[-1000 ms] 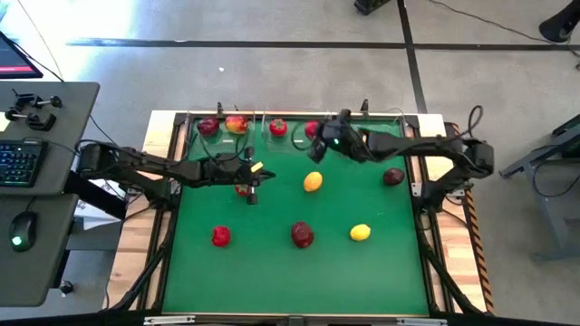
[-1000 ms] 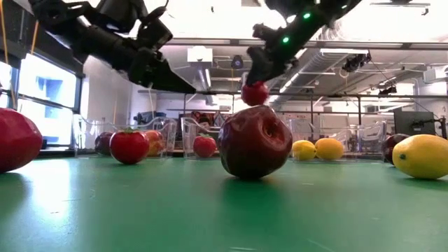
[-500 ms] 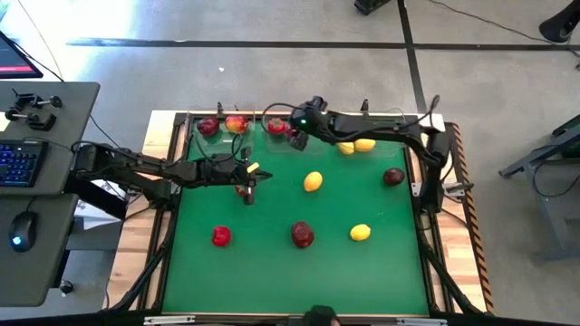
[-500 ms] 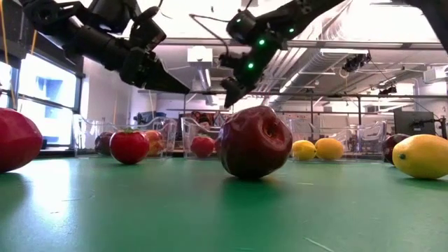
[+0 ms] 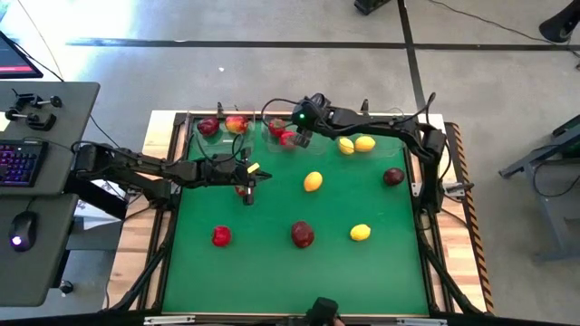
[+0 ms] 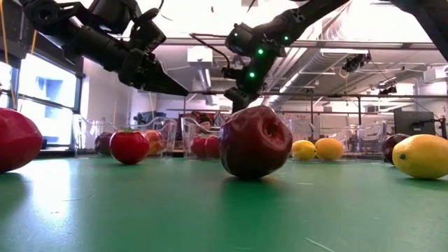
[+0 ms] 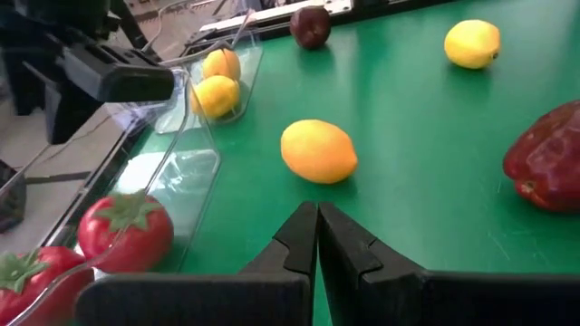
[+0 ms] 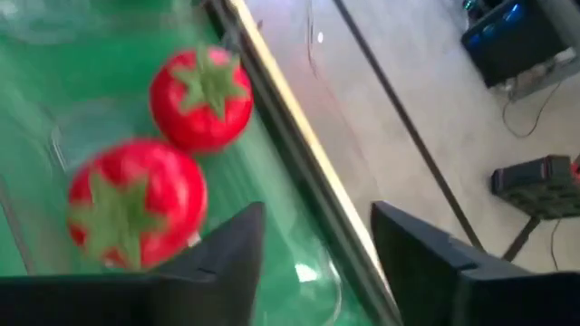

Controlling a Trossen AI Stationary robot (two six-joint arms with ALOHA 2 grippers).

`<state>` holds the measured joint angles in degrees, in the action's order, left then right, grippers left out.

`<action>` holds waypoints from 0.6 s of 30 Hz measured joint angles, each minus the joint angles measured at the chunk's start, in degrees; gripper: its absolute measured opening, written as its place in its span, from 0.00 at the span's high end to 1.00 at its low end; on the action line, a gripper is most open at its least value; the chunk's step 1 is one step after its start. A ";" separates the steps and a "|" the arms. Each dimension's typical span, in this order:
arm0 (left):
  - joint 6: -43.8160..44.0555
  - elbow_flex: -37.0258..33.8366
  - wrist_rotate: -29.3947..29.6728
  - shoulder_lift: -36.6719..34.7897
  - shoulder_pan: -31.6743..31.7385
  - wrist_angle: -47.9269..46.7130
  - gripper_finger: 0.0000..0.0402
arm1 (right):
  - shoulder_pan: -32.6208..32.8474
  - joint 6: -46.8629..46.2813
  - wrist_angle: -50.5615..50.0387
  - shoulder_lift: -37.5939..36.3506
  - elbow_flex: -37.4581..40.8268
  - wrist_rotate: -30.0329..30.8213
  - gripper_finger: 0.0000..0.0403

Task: Sort produce into baskets
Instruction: Put the top lemon into the right transparent bin

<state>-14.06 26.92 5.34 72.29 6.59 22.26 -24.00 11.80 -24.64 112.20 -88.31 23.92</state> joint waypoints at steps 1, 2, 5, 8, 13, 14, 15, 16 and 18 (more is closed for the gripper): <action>0.00 0.00 0.00 0.00 0.00 0.00 1.00 | -0.05 -0.20 -1.27 0.00 0.00 0.00 0.60; 0.00 0.00 0.00 0.00 0.00 -0.04 1.00 | 0.03 -0.21 -2.47 0.00 0.00 -0.02 0.66; 0.02 0.02 -0.02 0.00 0.00 -0.11 1.00 | 0.83 -0.82 -4.32 -0.07 0.02 1.01 0.87; 0.22 0.00 -0.03 0.00 0.00 -0.41 1.00 | 1.60 -1.65 -4.05 -0.40 0.06 2.49 0.97; 0.52 0.02 -0.04 0.00 -0.67 -1.36 1.00 | 2.88 -5.27 5.29 -4.85 7.85 4.23 0.98; 0.52 0.02 -0.04 0.00 -0.91 -1.46 1.00 | 3.16 -5.69 8.90 -6.75 11.28 5.24 0.99; 0.52 0.02 -0.04 0.00 -1.17 -1.46 1.00 | 3.43 -6.32 11.95 -8.82 14.89 5.72 0.99; 0.50 0.02 0.07 0.00 -1.43 -1.45 1.00 | 3.72 -7.47 14.41 -11.14 18.36 5.79 0.99; 0.48 0.02 0.56 0.00 -1.75 -1.33 1.00 | 4.60 -10.53 18.93 -16.03 24.51 5.88 0.99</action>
<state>-13.58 26.94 5.90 72.29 4.84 20.93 -19.40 1.27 -5.71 96.17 -63.80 29.80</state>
